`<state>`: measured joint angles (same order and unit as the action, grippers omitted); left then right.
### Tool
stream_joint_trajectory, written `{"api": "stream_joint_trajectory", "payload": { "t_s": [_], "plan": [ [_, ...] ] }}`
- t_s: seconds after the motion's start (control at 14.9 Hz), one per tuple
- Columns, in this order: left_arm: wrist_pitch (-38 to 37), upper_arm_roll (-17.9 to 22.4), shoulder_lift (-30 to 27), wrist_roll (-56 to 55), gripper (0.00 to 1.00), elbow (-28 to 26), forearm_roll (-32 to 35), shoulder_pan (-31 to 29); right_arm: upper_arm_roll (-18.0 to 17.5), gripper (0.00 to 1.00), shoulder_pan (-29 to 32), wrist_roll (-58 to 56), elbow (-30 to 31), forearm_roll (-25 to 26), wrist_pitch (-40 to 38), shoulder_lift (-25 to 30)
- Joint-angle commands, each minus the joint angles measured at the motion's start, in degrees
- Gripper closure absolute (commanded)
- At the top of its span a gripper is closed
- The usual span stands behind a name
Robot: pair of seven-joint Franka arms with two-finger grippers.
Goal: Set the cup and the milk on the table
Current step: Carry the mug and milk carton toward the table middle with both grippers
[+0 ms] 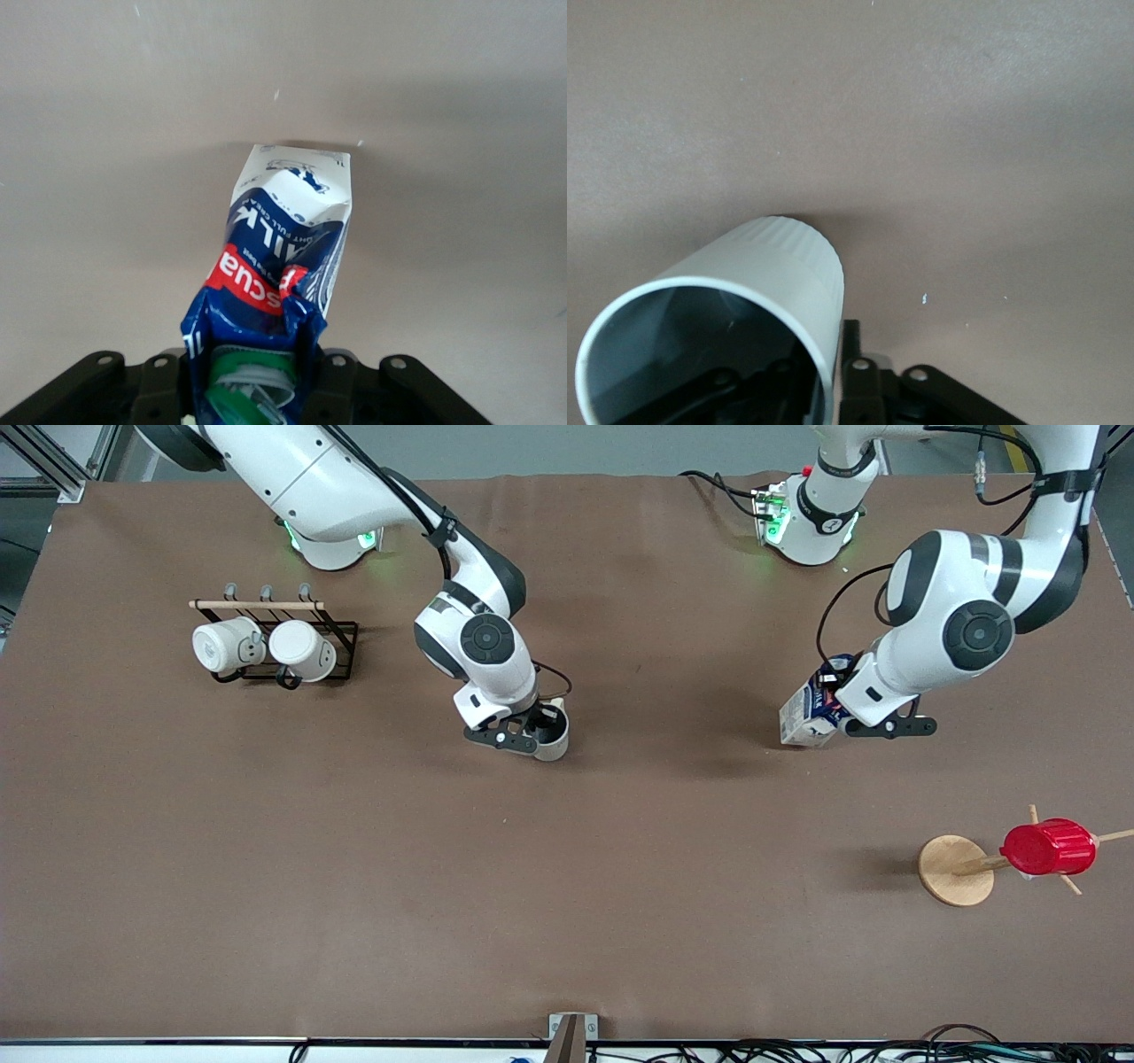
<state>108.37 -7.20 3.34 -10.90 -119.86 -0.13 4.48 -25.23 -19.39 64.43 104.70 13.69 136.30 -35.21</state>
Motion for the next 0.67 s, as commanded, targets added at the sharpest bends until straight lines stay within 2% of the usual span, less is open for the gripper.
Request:
{"api": "stream_joint_trajectory", "payload": {
  "t_s": [0.0,0.07,0.27,0.34,0.47,0.6],
  "plan": [
    [-3.51,-1.67,4.28,-0.62,0.89,9.18,0.31,0.26,-0.35,0.0,0.84,0.96,-0.73,1.69,-0.68,0.31],
    [-3.6,-2.64,6.65,-0.7,0.89,12.6,0.22,0.26,-0.96,0.0,1.8,0.7,-0.9,1.69,-1.03,1.1],
    [-6.93,-6.5,14.29,-3.59,0.89,23.84,0.13,0.61,-4.9,0.0,8.99,-1.93,-1.08,1.69,-6.47,7.5],
    [-8.77,-7.47,16.85,-5.52,0.89,27.36,0.22,1.4,-5.09,0.0,10.93,-4.64,-1.08,1.69,-8.05,10.31],
    [-10.37,-7.66,21.51,-9.65,0.89,33.0,0.4,5.51,-3.96,0.0,13.57,-11.14,-1.52,1.51,-12.7,15.41],
    [-11.51,-7.57,24.42,-12.99,0.89,35.83,0.57,9.65,1.73,0.0,13.85,-16.69,-3.62,0.98,-18.23,19.11]
  ]
}}
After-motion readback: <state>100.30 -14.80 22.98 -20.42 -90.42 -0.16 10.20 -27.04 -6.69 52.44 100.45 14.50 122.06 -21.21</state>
